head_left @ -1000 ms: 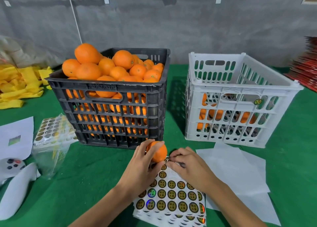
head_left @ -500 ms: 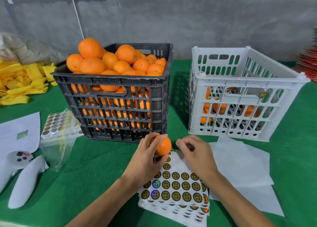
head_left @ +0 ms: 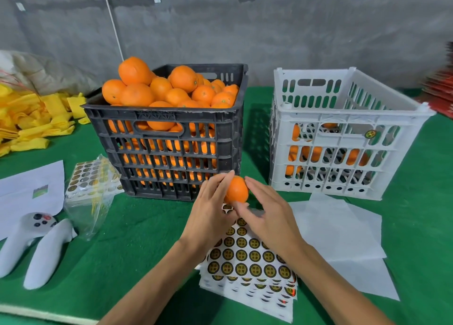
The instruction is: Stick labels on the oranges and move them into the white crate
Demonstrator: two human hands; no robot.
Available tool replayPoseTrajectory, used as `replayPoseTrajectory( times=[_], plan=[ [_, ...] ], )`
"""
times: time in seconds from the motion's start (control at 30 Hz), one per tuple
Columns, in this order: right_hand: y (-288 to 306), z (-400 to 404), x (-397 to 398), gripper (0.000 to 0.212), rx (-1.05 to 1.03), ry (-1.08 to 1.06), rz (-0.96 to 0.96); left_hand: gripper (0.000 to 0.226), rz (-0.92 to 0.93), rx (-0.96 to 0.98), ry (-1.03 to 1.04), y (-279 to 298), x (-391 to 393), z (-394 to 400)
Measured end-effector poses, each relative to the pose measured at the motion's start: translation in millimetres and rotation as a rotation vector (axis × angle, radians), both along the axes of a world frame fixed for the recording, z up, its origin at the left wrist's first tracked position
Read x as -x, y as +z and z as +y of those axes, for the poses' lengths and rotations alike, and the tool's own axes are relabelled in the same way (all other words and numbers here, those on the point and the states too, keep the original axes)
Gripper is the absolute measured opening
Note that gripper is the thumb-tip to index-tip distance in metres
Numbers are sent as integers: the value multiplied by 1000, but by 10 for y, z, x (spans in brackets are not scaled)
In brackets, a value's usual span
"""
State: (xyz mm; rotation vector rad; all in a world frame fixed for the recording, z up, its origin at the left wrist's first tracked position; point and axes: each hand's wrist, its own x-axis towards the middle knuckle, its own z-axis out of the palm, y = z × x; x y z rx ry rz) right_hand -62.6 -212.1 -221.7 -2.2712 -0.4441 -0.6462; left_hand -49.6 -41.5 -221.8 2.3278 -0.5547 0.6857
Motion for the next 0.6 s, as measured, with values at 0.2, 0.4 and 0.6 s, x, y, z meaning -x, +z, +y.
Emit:
replayPoseTrajectory(
  times=[0.2, 0.4, 0.6],
  plan=[
    [759, -233, -139, 64, 37, -153, -589, 75, -203, -59, -68, 863, -117, -365],
    [1745, -662, -477, 65, -116, -261, -519, 78, -189, 39, -227, 1970, -414, -1098],
    [1956, -942, -692, 53, -4, -388, -277, 66, -82, -414, -14, 2546, -822, -1117]
  ],
)
